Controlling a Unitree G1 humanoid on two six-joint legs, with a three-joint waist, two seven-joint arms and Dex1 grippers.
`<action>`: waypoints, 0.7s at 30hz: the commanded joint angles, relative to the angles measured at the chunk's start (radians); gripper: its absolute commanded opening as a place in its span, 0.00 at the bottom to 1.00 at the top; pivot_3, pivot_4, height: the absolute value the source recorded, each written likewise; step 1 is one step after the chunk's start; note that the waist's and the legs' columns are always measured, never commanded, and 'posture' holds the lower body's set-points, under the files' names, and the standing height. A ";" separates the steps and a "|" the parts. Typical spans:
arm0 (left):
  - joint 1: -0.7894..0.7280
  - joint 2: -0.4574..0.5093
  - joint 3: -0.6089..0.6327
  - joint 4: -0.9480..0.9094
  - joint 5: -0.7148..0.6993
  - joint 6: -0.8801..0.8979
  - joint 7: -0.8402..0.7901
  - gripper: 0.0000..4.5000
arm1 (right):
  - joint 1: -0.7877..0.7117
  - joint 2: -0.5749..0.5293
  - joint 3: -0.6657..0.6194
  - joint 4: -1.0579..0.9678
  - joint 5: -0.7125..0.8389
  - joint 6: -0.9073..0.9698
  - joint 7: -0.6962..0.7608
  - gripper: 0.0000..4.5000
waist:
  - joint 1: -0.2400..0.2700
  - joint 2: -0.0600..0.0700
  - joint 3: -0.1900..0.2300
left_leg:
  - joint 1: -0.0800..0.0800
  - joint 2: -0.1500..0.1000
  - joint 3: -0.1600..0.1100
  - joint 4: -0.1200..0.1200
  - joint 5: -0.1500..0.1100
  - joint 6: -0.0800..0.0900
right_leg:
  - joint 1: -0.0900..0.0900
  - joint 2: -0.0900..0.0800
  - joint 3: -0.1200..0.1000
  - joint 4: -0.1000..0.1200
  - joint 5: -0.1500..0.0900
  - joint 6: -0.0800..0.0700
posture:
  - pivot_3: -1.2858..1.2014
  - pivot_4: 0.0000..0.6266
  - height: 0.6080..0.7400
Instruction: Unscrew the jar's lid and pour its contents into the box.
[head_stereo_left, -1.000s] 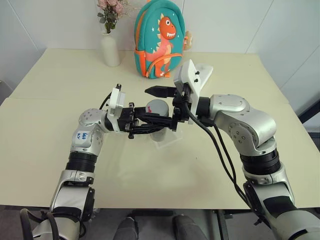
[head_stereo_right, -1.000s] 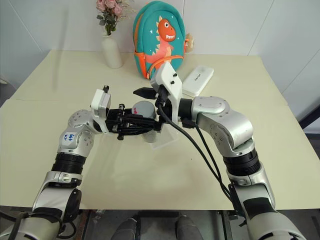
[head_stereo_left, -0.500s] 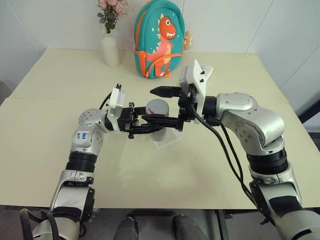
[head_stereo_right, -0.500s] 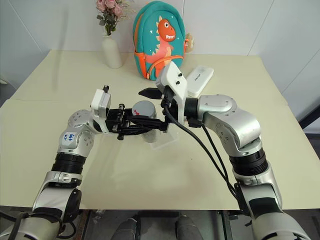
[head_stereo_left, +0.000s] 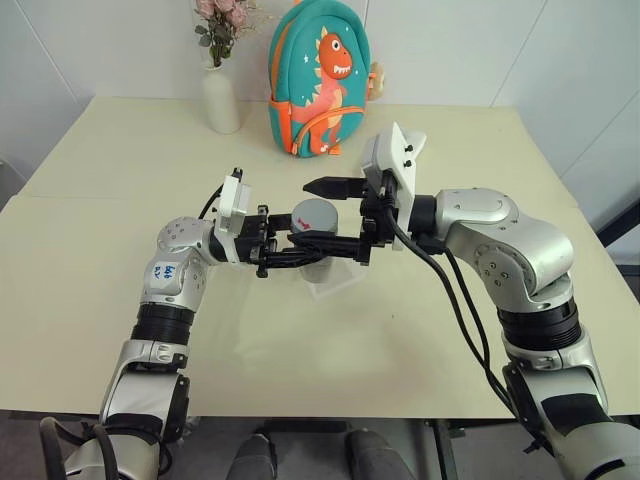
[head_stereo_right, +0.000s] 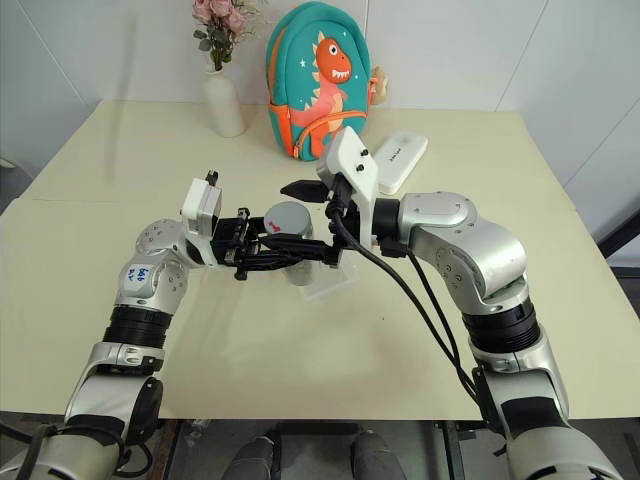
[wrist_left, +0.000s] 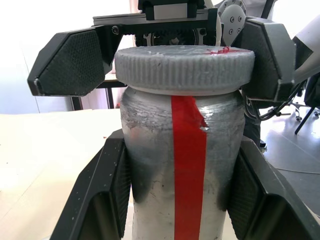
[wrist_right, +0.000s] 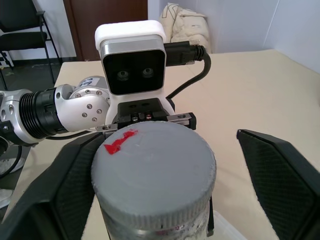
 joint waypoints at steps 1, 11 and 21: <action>-0.024 0.006 0.011 -0.027 -0.013 0.001 -0.005 0.48 | -0.004 -0.012 -0.046 -0.045 0.026 -0.008 0.006 0.73 | 0.000 0.000 0.000 | 0.000 0.000 0.000 0.000 0.000 0.000 | 0.000 0.000 0.000 0.000 0.000 0.000 | 0.52 0.24 1.00; -0.019 0.007 0.010 -0.028 -0.011 0.003 -0.005 0.48 | -0.010 -0.012 -0.060 -0.054 0.052 -0.005 0.012 0.56 | 0.000 0.000 0.000 | 0.000 0.000 0.000 0.000 0.000 0.000 | 0.000 0.000 0.000 0.000 0.000 0.000 | 0.52 0.24 1.00; -0.009 0.025 0.017 -0.020 -0.007 -0.001 -0.007 0.48 | -0.057 -0.033 -0.100 0.006 0.030 -0.024 0.010 0.56 | 0.001 0.000 0.000 | 0.000 0.000 0.000 0.000 0.000 0.000 | 0.000 0.000 0.000 0.000 0.000 0.000 | 0.52 0.24 1.00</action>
